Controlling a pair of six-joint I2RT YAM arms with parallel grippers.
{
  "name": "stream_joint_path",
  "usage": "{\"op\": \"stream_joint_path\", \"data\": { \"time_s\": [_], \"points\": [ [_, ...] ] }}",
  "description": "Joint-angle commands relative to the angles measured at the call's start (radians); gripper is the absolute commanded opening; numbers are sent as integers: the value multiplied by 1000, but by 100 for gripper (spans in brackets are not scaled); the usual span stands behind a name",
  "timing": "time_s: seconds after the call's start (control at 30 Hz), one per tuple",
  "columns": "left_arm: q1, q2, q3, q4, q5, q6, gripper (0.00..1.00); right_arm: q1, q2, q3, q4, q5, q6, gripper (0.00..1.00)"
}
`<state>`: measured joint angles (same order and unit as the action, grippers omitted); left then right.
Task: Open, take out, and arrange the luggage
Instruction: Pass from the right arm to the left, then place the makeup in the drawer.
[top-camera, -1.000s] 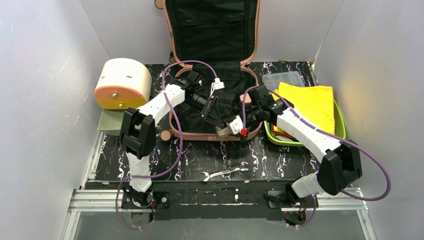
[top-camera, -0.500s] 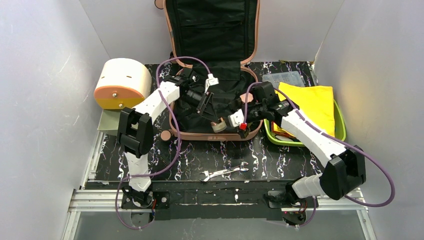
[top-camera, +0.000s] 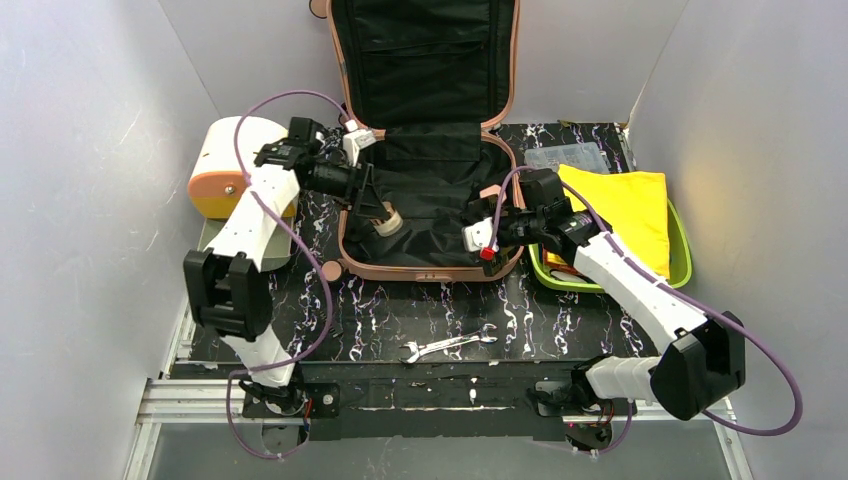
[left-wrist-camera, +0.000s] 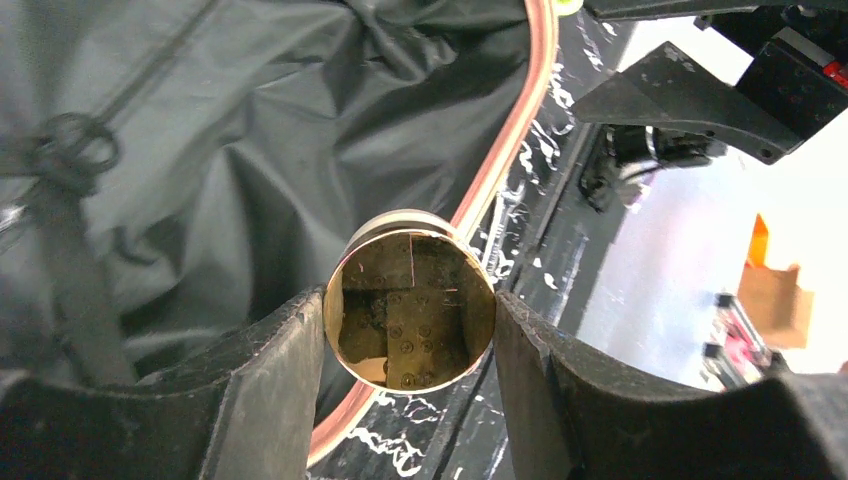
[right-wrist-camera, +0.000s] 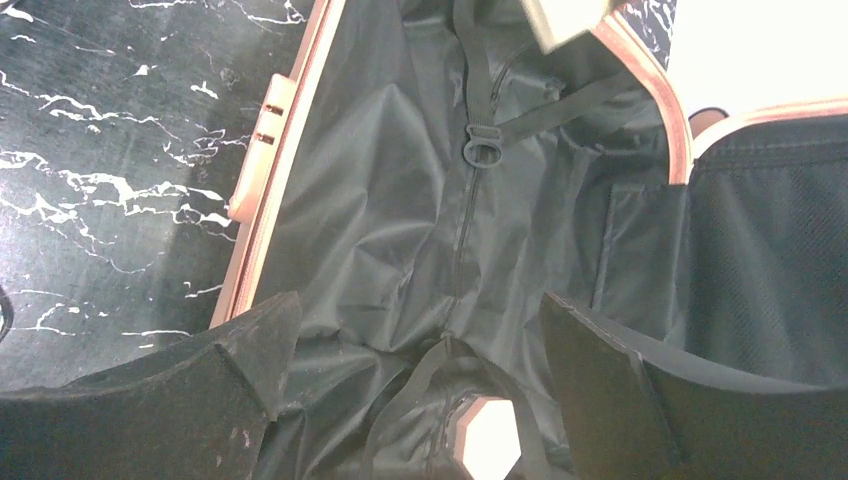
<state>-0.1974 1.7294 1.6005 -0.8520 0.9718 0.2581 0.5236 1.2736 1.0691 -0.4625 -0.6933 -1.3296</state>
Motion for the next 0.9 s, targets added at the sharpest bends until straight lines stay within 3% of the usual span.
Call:
{"op": "stream_joint_path", "data": {
  "time_s": [0.0, 0.47, 0.77, 0.87],
  "points": [
    [58, -152, -51, 20, -107, -13, 0, -8, -41, -23, 66, 14, 40, 98],
    [194, -309, -145, -11, -389, 41, 0, -14, -71, -88, 130, 12, 49, 98],
    [436, -389, -207, -51, -391, 143, 0, -17, -74, -105, 137, 11, 41, 98],
    [574, -391, -260, -36, -397, 205, 0, -17, -74, -113, 143, 7, 41, 98]
  ]
}}
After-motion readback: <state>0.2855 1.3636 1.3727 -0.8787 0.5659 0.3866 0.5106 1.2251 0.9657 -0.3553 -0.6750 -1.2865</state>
